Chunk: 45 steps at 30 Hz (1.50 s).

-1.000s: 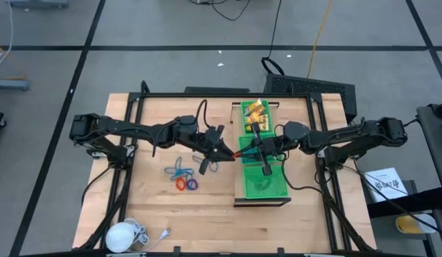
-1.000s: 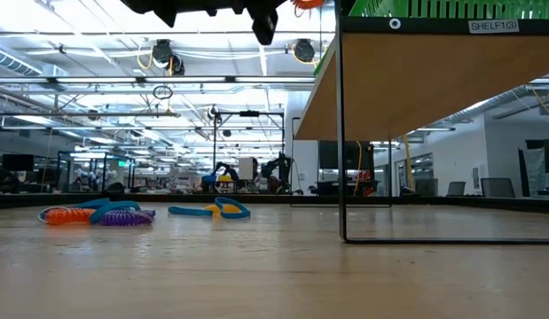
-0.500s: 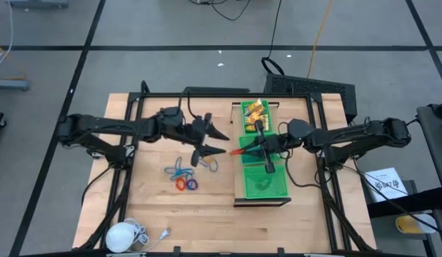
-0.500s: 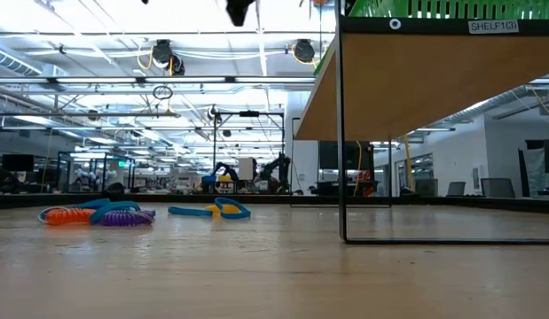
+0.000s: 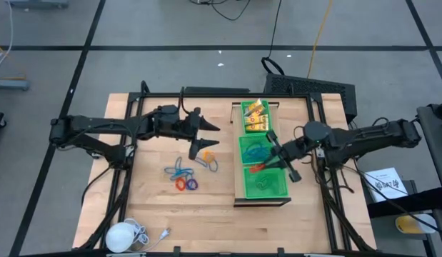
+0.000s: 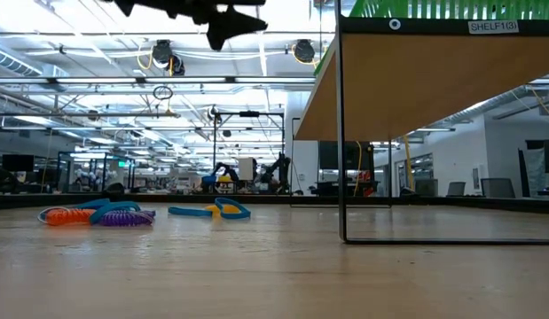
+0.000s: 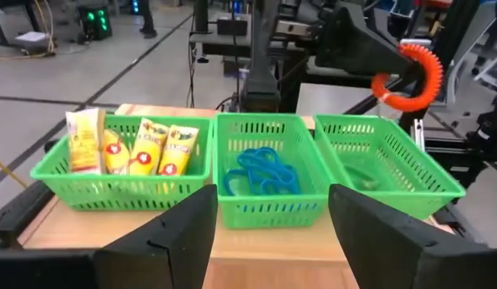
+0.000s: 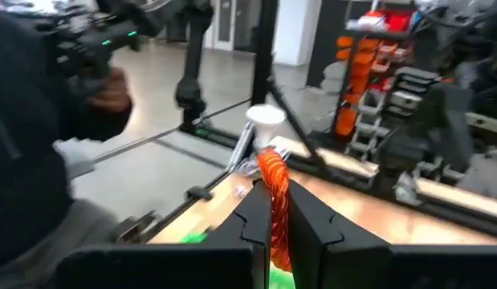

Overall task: Pick & Place Office Desk Supplies
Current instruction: Put the orange spring keychain into the bottom green bin, then put the blue rubber band into the middle green bin

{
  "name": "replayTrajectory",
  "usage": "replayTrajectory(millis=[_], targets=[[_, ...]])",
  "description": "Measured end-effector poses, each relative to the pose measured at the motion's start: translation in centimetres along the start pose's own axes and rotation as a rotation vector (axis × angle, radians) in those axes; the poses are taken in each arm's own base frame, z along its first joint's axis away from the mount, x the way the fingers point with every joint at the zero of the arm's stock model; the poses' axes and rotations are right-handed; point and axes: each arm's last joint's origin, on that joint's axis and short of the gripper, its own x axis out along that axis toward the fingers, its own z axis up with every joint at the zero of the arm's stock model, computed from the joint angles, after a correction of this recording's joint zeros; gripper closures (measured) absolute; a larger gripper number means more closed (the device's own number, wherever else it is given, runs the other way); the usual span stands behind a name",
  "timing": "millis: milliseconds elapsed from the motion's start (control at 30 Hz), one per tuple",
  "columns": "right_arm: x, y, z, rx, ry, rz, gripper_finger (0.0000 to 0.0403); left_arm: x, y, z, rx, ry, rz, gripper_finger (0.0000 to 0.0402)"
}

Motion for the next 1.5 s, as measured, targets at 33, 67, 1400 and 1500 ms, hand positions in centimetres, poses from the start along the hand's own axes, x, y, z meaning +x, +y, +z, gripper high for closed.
replayTrajectory(millis=[33, 67, 1400, 1500], targets=[[-0.2, 0.4, -0.2, 0.004, 0.007, 0.014, 0.0391, 0.1, 0.0, -0.6, 0.001, -0.009, 0.0, 0.0153], [-0.4, 0.8, -0.3, 0.008, 0.014, 0.027, 0.0391, -0.1, 0.0, -1.0, 0.0, -0.017, 0.0, 0.0153], [-1.9, 3.7, -2.6, 0.029, 0.007, 0.129, 0.0269, -4.0, 1.3, -4.8, -0.155, -0.221, 0.059, 0.0153], [-1.9, 3.7, -2.3, 0.017, -0.023, 0.123, 0.0257, -3.9, 1.3, -5.0, -0.162, -0.202, 0.057, 0.0153]])
